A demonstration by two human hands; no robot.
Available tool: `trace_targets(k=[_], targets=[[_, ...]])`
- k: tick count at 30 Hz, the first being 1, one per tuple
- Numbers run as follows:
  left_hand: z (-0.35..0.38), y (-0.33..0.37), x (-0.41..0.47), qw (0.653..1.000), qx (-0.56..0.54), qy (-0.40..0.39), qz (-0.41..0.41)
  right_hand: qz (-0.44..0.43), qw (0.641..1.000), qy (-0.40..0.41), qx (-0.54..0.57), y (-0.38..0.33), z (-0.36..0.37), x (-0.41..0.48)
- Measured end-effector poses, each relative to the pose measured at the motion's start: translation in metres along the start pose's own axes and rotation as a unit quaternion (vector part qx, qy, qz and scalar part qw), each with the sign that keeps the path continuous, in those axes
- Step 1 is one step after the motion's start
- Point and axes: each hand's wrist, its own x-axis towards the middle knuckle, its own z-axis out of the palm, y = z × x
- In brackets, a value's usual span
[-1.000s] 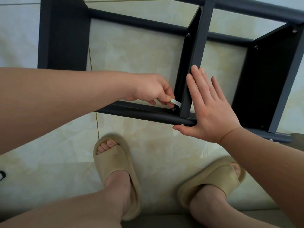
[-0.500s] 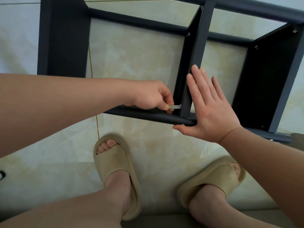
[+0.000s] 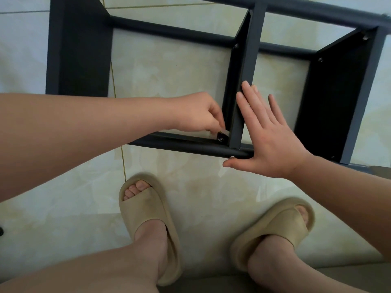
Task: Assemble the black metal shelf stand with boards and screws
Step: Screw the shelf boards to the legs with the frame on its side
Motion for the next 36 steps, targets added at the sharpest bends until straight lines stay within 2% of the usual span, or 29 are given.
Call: trace_targets(k=[5, 9, 12, 19, 27, 36], targets=[[0.003, -0.001, 0.001, 0.988, -0.153, 0.009, -0.03, -0.018, 0.999, 0.019, -0.021, 0.006, -0.003, -0.005], [0.007, -0.002, 0.004, 0.96, -0.273, 0.011, -0.061, -0.029, 0.998, 0.031, -0.053, 0.007, 0.0, -0.007], [0.011, -0.002, 0.008, 0.947, -0.31, 0.022, -0.078, -0.035, 0.996, 0.054, -0.061, 0.007, 0.004, -0.007], [0.01, -0.003, 0.01, 0.937, -0.328, 0.067, -0.103, -0.036, 0.993, 0.083, -0.076, 0.007, 0.008, -0.006], [0.002, -0.001, 0.01, 0.941, -0.313, 0.011, -0.129, -0.036, 0.993, 0.08, -0.083, 0.008, 0.009, -0.005], [-0.001, 0.001, 0.01, 0.96, -0.261, 0.0, -0.102, -0.039, 0.993, 0.083, -0.081, 0.008, 0.01, -0.004]])
